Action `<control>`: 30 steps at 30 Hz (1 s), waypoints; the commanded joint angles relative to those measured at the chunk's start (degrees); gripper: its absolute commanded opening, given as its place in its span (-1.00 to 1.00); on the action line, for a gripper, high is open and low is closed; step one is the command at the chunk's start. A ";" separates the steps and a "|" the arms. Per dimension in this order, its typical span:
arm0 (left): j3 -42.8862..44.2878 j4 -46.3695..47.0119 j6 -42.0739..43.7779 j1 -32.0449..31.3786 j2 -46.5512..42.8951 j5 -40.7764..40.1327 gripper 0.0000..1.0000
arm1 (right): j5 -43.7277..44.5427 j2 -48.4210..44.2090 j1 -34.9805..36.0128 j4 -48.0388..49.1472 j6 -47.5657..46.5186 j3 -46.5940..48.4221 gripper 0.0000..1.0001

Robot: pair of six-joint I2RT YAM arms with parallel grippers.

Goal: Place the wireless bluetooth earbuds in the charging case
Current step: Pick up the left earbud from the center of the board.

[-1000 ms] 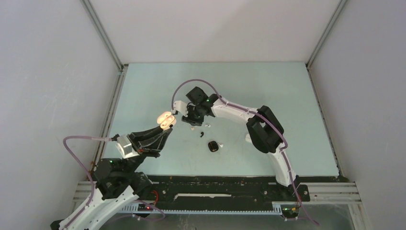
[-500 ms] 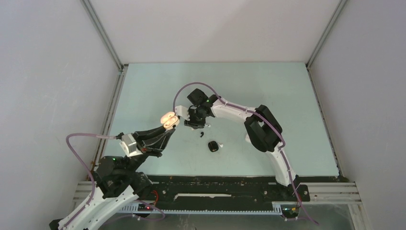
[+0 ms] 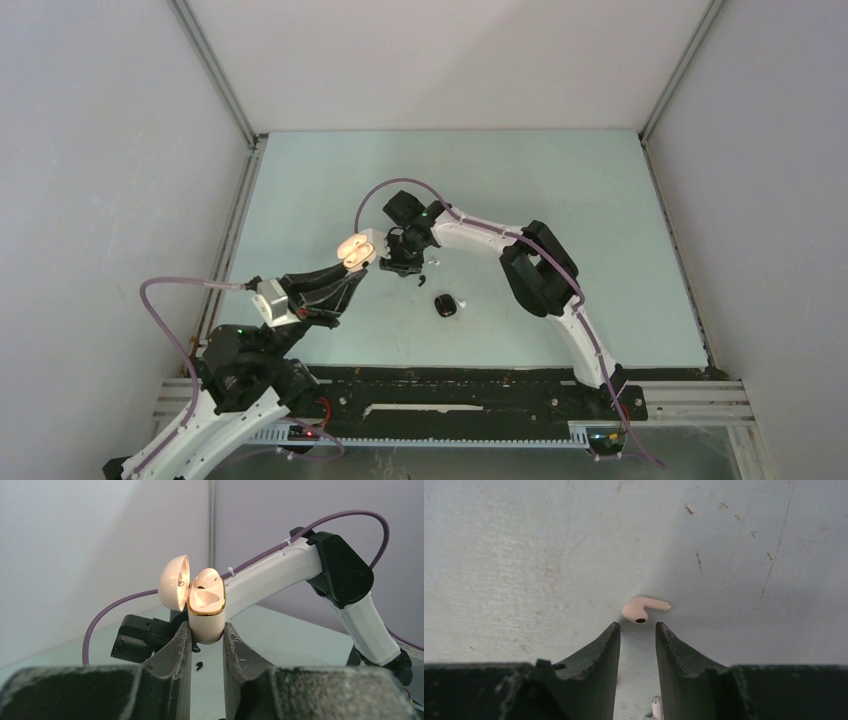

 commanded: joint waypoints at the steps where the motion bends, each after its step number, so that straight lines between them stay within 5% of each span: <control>1: 1.13 0.43 0.89 0.20 0.18 0.94 -1.00 | -0.53 2.04 0.18 -1.76 0.21 3.25 -0.30; 18: 1.84 -0.16 0.68 0.26 -0.01 1.62 -1.00 | 2.92 -2.36 0.82 -1.15 -6.97 1.04 -0.26; 30: 3.72 -1.82 -0.46 0.19 0.00 2.26 -1.00 | -4.53 4.13 -2.20 -5.87 -1.18 15.99 -0.27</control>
